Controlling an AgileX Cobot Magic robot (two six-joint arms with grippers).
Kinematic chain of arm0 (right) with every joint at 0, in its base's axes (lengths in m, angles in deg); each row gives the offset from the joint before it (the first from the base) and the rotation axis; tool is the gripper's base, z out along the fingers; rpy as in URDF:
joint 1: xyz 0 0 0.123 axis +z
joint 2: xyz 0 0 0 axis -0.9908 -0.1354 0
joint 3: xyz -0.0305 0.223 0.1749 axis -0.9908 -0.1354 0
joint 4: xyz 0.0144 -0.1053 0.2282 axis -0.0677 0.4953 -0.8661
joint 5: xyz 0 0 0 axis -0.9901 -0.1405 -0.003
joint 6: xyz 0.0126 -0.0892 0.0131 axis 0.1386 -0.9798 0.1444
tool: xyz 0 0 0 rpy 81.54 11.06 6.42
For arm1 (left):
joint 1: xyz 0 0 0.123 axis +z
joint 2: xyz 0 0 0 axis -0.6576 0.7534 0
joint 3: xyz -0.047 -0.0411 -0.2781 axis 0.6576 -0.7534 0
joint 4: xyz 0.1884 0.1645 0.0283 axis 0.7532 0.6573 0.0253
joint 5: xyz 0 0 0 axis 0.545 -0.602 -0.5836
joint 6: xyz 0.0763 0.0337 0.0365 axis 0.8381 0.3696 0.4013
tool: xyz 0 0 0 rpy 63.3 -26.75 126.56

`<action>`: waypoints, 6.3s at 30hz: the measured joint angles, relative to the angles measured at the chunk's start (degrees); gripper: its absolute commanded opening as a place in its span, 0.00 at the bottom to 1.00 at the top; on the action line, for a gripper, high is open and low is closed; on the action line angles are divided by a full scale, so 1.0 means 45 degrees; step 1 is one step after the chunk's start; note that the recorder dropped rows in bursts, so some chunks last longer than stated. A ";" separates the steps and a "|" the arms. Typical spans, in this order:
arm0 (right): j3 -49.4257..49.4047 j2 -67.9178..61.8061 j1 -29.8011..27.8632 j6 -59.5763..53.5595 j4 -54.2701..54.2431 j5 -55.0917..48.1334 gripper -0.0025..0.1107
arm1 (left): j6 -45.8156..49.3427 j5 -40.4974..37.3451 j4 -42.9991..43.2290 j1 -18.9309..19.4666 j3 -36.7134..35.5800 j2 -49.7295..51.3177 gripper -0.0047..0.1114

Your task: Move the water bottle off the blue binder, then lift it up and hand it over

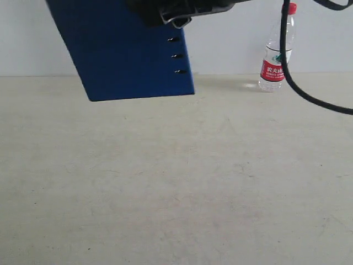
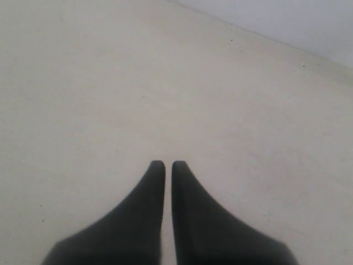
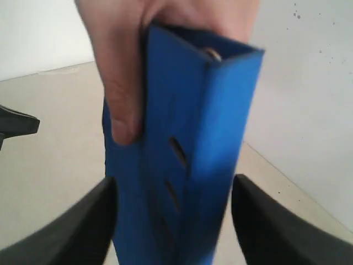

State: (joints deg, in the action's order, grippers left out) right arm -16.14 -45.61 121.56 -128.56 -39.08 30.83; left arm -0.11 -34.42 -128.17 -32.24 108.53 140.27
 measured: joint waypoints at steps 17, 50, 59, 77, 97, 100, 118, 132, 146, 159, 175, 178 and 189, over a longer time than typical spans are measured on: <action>-0.1826 0.8653 -0.0313 1.0133 0.9433 -0.3367 0.02 | 0.0181 0.1373 0.0651 0.0000 -0.0533 -0.7307 0.08; -1.5261 1.0146 -0.3096 0.5974 -0.5375 0.9219 0.02 | 0.0181 0.1373 0.0674 0.0000 -0.0754 -0.7950 0.08; -1.4361 1.6577 -0.9359 0.3461 0.1680 -0.0721 0.02 | 0.0181 0.1373 0.0674 0.0000 -0.0754 -0.7973 0.08; -1.5320 1.6432 -0.7267 0.8089 0.6375 0.0378 0.02 | 0.0181 0.1373 0.0698 0.0000 -0.0759 -0.8029 0.08; -1.5320 1.6737 -0.6729 1.0855 0.8213 0.0425 0.02 | 0.0181 0.1373 0.0698 0.0000 -0.0781 -0.8049 0.08; -1.5320 1.6746 -0.6752 1.1195 0.8081 0.0628 0.02 | 0.0181 0.1373 0.0698 0.0000 -0.0781 -0.8049 0.08; -1.5320 1.6746 -0.6799 1.1420 0.8033 0.0709 0.02 | 0.0181 0.1373 0.0698 0.0000 -0.0862 -0.8200 0.08; -1.5320 1.6746 -0.6799 1.1420 0.8033 0.0709 0.02 | -2.3209 0.1642 2.0796 0.0000 -0.2705 -1.0948 0.08; -1.5320 1.6746 -0.6804 1.1420 0.8033 0.0524 0.02 | -2.1552 -0.3522 2.1882 -0.0958 -0.4419 -1.2212 0.08; -1.5320 1.6746 -0.6804 1.1437 0.8033 0.0524 0.02 | -2.1471 -0.3522 2.1882 -0.0958 -0.4419 -1.2212 0.08; -1.5320 1.6746 -0.6804 1.1437 0.7913 0.0448 0.02 | -2.1471 -0.3015 2.1882 -0.0958 -0.4419 -1.2212 0.08; -1.5320 1.6746 -0.6804 1.1406 0.7913 0.0448 0.02 | -2.1471 -0.2961 2.1882 -0.0958 -0.4419 -1.2212 0.08; -1.5320 1.6746 -0.6804 0.9522 0.9358 0.0221 0.02 | -2.1471 -0.2910 2.1882 -0.0958 -0.4419 -1.2212 0.08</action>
State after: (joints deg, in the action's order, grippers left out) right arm -85.08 29.75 90.94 -85.71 3.03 31.82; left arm -96.73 -47.52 -29.70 -36.55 88.64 85.32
